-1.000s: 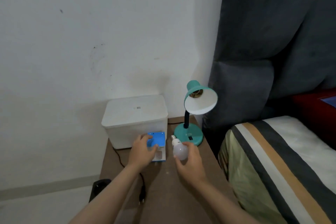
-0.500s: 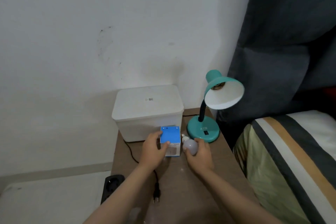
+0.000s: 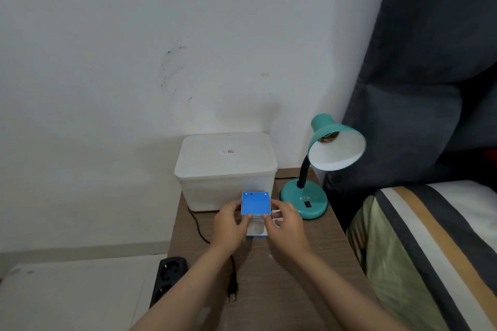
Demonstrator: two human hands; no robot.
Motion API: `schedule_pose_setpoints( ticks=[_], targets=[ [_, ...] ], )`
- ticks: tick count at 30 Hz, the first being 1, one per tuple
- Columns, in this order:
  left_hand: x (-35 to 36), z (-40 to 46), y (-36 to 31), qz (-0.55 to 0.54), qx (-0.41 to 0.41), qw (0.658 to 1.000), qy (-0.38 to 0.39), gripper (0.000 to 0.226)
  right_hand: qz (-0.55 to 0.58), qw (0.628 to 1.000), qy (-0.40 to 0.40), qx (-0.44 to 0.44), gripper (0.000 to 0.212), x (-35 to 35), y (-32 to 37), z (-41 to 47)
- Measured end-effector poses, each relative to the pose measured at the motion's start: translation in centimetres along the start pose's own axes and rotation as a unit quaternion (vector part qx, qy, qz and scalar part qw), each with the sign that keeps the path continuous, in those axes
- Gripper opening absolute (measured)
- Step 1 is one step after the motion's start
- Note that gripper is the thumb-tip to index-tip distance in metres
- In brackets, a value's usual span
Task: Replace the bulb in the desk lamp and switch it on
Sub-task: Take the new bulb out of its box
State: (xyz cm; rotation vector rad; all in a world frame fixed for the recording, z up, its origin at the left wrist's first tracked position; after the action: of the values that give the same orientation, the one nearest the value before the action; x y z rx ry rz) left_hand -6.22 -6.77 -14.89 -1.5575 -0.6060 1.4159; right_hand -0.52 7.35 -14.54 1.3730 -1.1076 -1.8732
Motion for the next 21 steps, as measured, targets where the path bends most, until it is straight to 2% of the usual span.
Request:
schedule_pose_setpoints(
  ticks=[10,21],
  targets=[
    [0.2,0.5,0.1,-0.068,-0.042,0.997,0.004,0.036,0.019,0.999,0.022,0.044,0.043,-0.2,-0.3,0.7],
    [0.6,0.0,0.3,-0.143,-0.033,0.989,0.027,0.041,0.04,0.995,0.029,0.081,0.046,-0.1,-0.8,1.2]
  ],
)
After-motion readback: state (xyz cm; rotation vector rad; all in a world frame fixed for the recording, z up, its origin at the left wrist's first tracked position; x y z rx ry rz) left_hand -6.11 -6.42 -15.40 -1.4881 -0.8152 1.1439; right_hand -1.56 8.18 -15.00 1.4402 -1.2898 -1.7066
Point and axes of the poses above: each hand's wrist, its own z-axis towards the middle knuckle, its own x-axis out of the palm, y = z × x, the point moved 4 cm from there along z, towards the middle knuckle, and after that the axes turned 6 degrees about y, right-handed, at the moved point
